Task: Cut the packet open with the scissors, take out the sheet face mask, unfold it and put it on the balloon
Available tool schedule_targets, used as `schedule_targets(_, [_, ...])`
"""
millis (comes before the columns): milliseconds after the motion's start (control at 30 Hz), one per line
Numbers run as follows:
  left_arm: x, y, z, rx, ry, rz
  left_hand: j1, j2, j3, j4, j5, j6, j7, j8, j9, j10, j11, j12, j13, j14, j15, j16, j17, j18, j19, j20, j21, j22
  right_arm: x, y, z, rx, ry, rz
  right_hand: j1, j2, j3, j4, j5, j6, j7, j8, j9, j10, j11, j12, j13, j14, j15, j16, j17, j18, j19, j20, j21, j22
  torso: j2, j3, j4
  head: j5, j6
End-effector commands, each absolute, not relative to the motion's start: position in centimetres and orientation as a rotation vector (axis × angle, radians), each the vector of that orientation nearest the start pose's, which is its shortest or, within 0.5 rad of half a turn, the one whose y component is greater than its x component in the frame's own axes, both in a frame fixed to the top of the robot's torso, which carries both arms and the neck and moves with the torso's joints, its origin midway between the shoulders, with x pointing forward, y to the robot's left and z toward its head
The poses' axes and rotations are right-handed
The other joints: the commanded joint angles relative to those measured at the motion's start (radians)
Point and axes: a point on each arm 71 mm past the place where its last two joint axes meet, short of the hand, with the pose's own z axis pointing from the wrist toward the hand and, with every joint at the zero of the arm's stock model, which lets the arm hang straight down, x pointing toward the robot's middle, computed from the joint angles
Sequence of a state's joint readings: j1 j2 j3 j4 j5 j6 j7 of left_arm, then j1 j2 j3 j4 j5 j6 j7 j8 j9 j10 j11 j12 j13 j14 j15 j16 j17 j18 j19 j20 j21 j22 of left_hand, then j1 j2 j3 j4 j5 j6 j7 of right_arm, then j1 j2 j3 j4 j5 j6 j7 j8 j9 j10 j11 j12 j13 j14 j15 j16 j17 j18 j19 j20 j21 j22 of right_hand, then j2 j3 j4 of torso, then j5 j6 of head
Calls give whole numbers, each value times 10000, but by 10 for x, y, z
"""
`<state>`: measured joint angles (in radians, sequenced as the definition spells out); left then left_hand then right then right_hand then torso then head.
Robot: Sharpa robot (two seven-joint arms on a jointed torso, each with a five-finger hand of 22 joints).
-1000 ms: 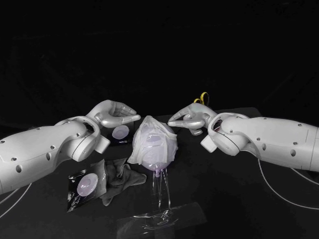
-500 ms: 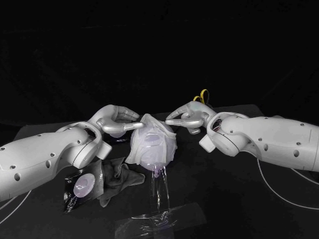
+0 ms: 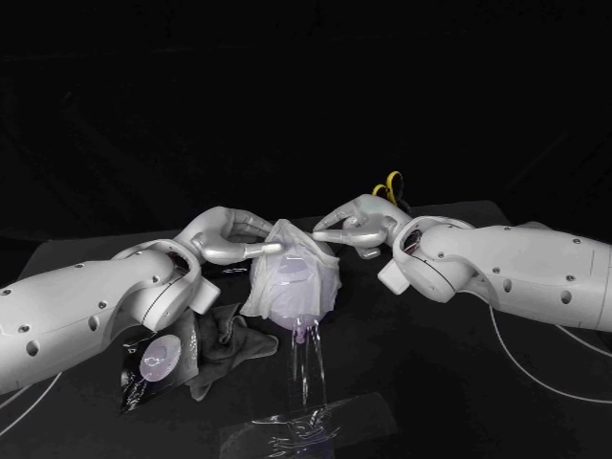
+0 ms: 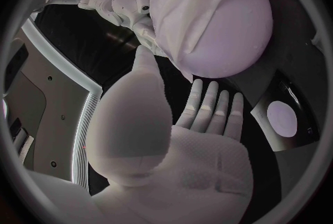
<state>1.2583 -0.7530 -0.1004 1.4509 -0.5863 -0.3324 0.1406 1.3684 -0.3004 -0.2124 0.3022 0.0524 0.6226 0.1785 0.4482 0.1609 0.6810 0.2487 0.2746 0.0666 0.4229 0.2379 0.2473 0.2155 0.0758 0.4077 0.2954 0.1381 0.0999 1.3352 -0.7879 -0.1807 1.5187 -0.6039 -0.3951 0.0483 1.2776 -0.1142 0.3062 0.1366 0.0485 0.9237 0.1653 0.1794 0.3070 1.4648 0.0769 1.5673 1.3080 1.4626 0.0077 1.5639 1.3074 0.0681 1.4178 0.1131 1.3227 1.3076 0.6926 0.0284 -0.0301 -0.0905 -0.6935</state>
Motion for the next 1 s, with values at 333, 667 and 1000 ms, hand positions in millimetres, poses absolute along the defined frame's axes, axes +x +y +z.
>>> schedule_targets(333, [501, 172, -182, -4990, 17375, -11964, 300, -11, -37, 6, 60, -171, 1130, -139, -44, -30, 90, -272, -38, -153, 27, -277, -170, -135, -135, -16, -155, -98, 492, -178, -172, 4466, 17562, 10745, 133, 22, -90, -105, 11, 148, -31, 97, 6, 1060, 37, 35, 2628, 1082, 54, 69, 2634, -47, -9, 43, 42, 714, 104, -9, 1, -29, 33])
schedule_targets(667, [500, 171, -184, -4824, 17525, -11830, 702, 62, 56, 1, 53, -140, 1121, -131, -41, 43, 86, -393, -29, -84, 27, -393, -249, -130, -89, -17, -205, -146, 489, -175, -170, 3869, 17457, 10611, 323, 79, -31, -239, 13, 506, -156, 240, 37, 1060, -67, 35, 2628, 1082, -24, 69, 2634, -42, -34, -2, 75, 766, 142, -8, 18, -49, 32])
schedule_targets(1000, [499, 170, -185, -4764, 17649, -11722, 864, 126, 122, 3, 46, -87, 1116, -106, -31, 96, 79, -440, -27, -36, 19, -444, -284, -132, -46, -16, -221, -166, 486, -171, -166, 2670, 16953, 10299, 647, 289, 273, -496, 9, 1211, -470, 529, 112, 1060, -332, 35, 2628, 1082, -244, 69, 2634, -51, -26, -170, 153, 862, 174, -18, 28, -66, 30])
